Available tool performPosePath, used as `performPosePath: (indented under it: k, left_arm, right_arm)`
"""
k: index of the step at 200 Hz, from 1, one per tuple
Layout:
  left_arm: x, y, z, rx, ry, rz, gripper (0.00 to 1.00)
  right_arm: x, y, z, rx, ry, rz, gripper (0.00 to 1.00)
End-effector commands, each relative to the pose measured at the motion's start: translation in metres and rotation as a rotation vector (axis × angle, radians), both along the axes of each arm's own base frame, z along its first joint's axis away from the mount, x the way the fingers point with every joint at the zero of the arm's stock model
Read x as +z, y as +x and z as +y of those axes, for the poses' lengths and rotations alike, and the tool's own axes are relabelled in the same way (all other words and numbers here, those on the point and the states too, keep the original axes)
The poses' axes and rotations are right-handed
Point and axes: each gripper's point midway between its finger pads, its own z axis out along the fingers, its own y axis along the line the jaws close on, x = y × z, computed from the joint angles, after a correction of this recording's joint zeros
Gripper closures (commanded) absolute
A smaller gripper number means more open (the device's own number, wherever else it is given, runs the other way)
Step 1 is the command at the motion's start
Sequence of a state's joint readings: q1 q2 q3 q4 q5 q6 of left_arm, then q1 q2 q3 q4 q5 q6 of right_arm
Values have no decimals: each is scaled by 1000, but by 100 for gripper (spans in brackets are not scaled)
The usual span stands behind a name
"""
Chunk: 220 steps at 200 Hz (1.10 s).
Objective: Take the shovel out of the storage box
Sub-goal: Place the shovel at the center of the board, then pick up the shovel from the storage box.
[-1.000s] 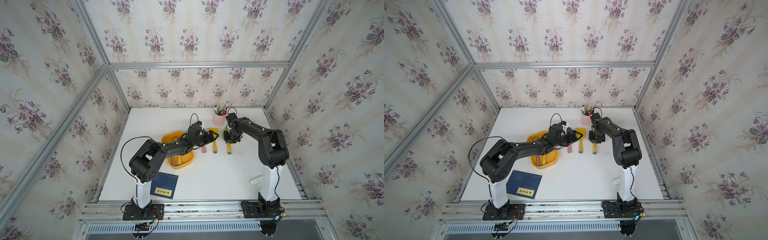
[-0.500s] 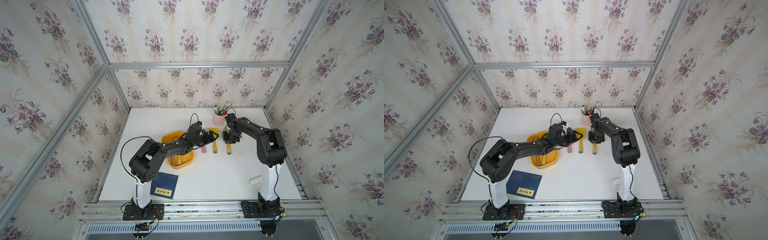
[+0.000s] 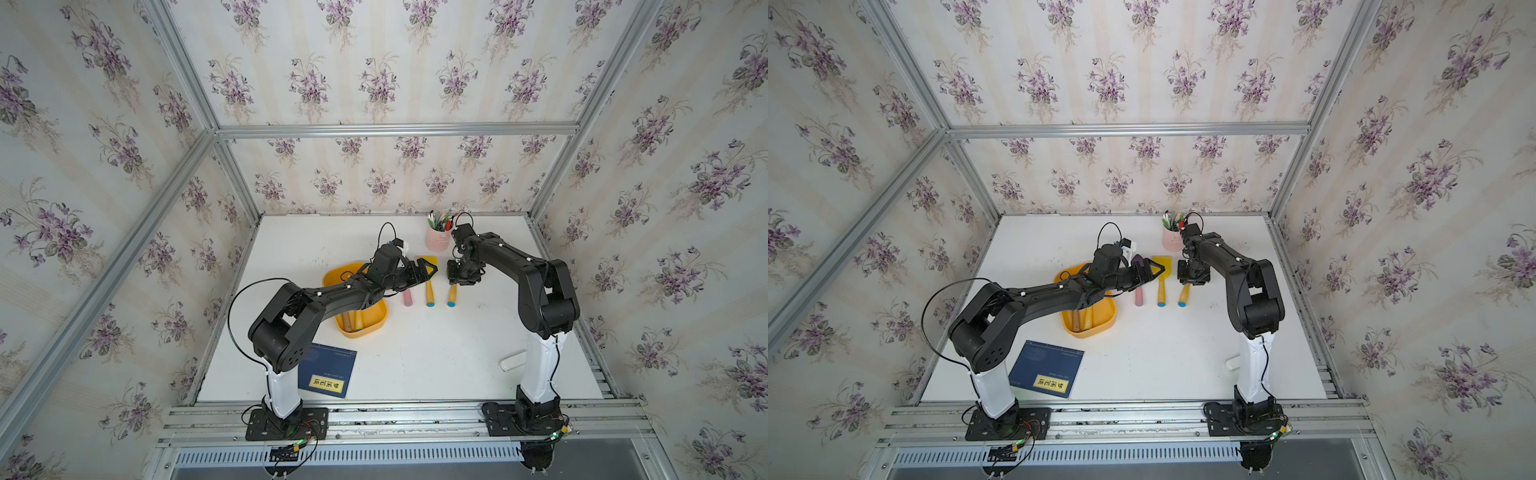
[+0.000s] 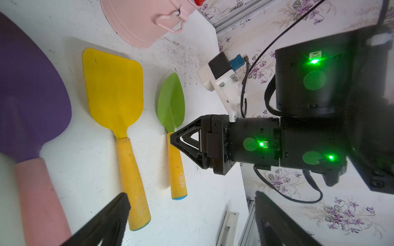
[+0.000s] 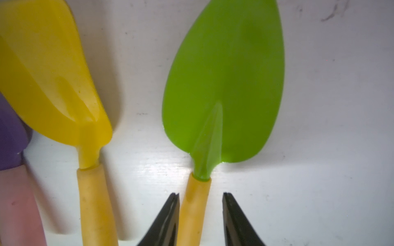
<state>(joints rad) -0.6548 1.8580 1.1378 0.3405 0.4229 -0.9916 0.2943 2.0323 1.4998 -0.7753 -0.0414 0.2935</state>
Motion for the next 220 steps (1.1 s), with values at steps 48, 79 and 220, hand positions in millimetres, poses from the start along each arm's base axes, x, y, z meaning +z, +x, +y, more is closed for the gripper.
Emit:
performPosePath:
  k: [48, 79, 220]
  left_arm:
    - [22, -4, 47, 23, 48, -43, 9]
    - [31, -19, 115, 56, 136, -39, 10]
    - [0, -91, 277, 308, 61, 88, 26]
  right_arm:
    - [55, -3, 15, -4, 60, -94, 63]
    - [98, -18, 75, 81, 179, -187, 64]
    - [42, -91, 316, 438, 302, -69, 60]
